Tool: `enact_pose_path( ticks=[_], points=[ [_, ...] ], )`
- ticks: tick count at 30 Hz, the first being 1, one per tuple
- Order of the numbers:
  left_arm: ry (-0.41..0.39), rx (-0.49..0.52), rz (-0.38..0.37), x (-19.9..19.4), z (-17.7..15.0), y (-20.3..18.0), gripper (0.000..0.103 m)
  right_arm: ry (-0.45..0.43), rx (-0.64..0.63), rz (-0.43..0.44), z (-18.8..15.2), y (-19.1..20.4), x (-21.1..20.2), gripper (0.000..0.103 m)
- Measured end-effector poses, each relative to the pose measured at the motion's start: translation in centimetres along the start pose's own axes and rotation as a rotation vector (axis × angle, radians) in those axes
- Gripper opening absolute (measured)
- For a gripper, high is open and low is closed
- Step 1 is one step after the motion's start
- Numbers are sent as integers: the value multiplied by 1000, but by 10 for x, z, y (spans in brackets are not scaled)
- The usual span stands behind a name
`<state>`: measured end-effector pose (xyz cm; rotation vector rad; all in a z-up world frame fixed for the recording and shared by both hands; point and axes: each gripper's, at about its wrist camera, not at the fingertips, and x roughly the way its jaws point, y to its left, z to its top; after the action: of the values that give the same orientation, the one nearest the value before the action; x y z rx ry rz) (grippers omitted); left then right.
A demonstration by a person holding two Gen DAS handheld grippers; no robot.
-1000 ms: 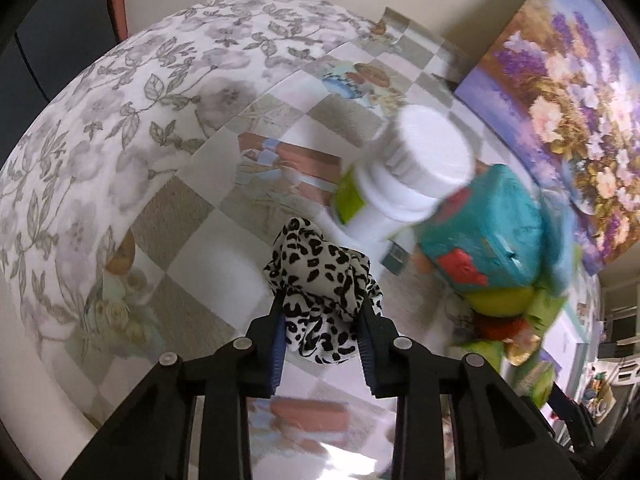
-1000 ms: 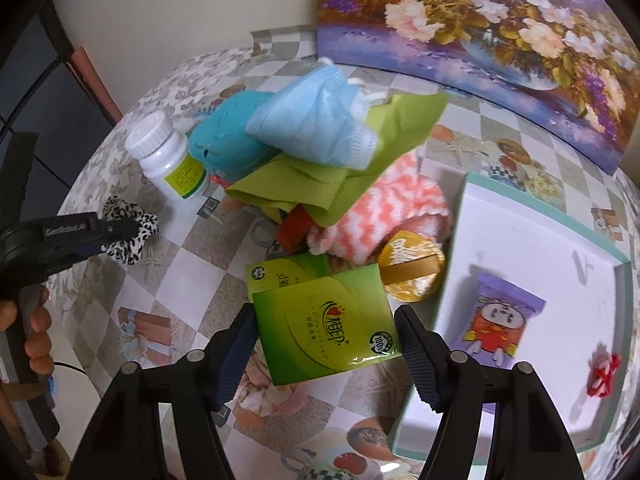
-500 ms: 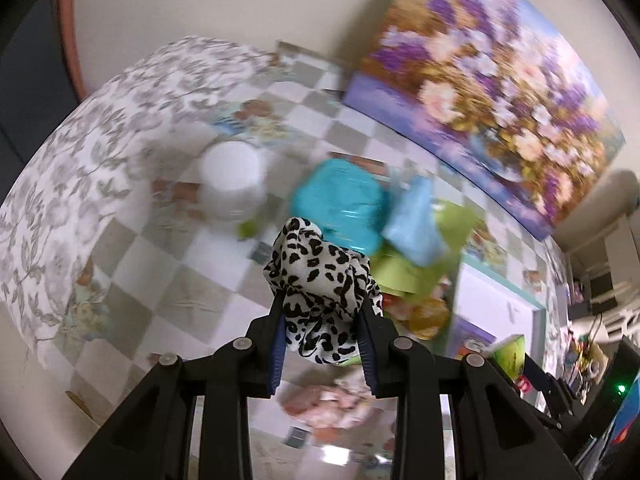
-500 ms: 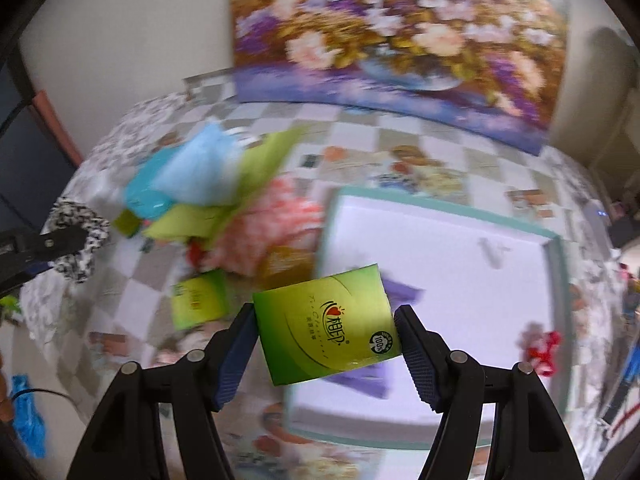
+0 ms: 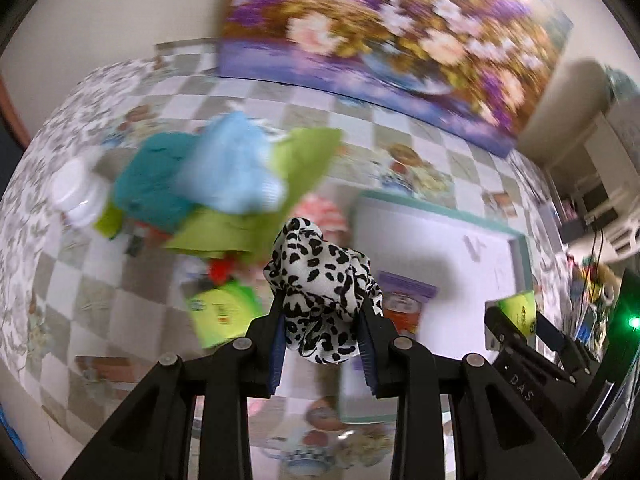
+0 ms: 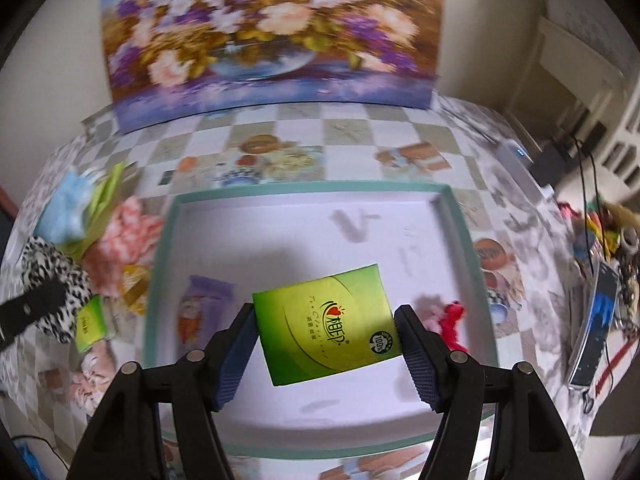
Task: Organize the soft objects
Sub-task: 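Carry the scrunchie and tissue pack into the tray and release both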
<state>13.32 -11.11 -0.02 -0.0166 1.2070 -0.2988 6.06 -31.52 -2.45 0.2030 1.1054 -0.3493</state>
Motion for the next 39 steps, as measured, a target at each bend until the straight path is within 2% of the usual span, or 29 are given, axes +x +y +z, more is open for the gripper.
enact_pose_path(
  ticks=[4, 12, 18, 28, 33, 37, 39],
  points=[
    [41, 39, -56, 16, -4, -30, 33, 27, 69, -25, -3, -27, 9, 72],
    [86, 71, -106, 45, -7, -72, 34, 50, 191, -36, -5, -70, 24, 72],
    [56, 111, -113, 61, -2, -96, 34, 36, 238, -20, 0, -79, 32, 72],
    [28, 154, -105, 86, 14, -120, 34, -13, 247, -44, 13, -84, 26, 72],
    [2, 145, -99, 85, 18, -119, 40, -23, 248, -73, 18, -87, 19, 73],
    [-25, 127, -87, 80, 21, -113, 58, -17, 252, -78, 18, -89, 17, 73],
    [-31, 114, -94, 77, 22, -110, 63, -13, 245, -77, 18, -88, 16, 75]
  ],
)
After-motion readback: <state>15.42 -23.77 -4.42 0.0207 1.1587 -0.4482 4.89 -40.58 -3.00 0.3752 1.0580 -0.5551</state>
